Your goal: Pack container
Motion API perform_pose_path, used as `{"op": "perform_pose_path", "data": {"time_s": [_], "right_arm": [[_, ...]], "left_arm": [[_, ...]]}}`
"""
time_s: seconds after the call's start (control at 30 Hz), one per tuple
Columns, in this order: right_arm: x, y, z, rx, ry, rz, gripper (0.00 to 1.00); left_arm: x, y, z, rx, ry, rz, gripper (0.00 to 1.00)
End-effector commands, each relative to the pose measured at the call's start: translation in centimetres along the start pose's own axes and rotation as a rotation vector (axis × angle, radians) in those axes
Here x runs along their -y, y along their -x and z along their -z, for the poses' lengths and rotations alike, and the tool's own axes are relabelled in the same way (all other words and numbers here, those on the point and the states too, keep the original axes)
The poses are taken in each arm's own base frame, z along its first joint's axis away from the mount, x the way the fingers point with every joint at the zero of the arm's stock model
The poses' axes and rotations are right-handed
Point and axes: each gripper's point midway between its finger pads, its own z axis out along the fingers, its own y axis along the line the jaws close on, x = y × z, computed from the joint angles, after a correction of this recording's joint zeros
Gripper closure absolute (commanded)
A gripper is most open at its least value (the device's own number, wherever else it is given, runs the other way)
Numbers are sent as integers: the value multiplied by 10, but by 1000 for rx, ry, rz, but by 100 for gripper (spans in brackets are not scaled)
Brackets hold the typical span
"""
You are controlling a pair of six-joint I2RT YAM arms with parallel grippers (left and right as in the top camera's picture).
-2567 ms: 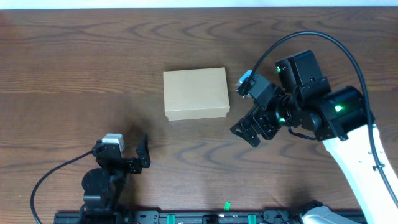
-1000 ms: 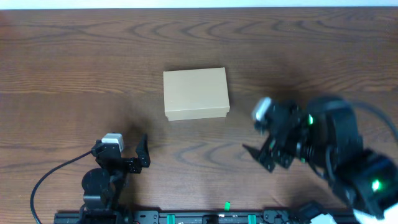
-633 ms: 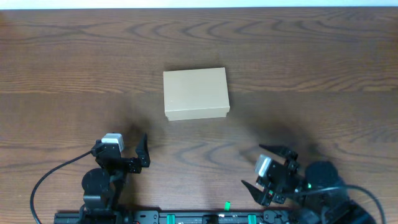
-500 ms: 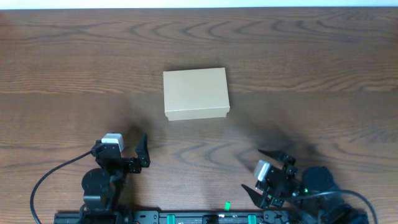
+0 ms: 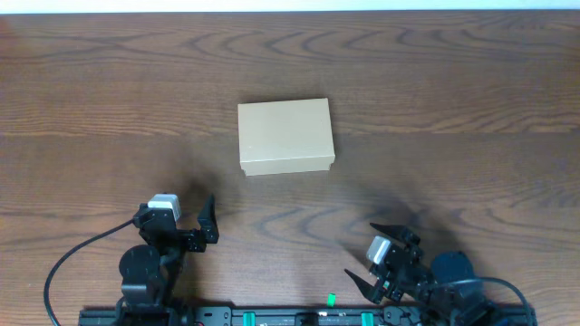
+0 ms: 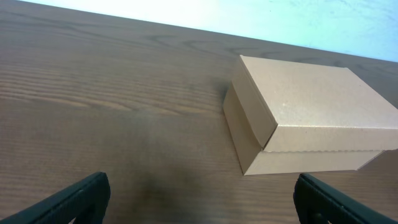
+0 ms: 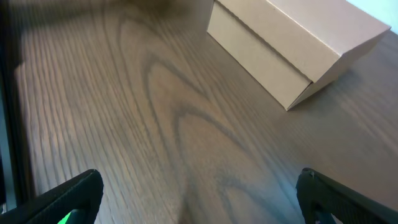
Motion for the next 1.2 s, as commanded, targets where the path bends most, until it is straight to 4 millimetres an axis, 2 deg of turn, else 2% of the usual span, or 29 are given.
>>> {"op": "perform_pose_path", "data": {"time_s": [0.0, 1.17], "right_arm": [[1, -4, -3, -5, -11, -93, 1], [4, -6, -3, -14, -29, -103, 1]], "left_arm": [[-2, -10, -3, -21, 7, 11, 5], [-2, -10, -3, -20, 7, 11, 5]]}}
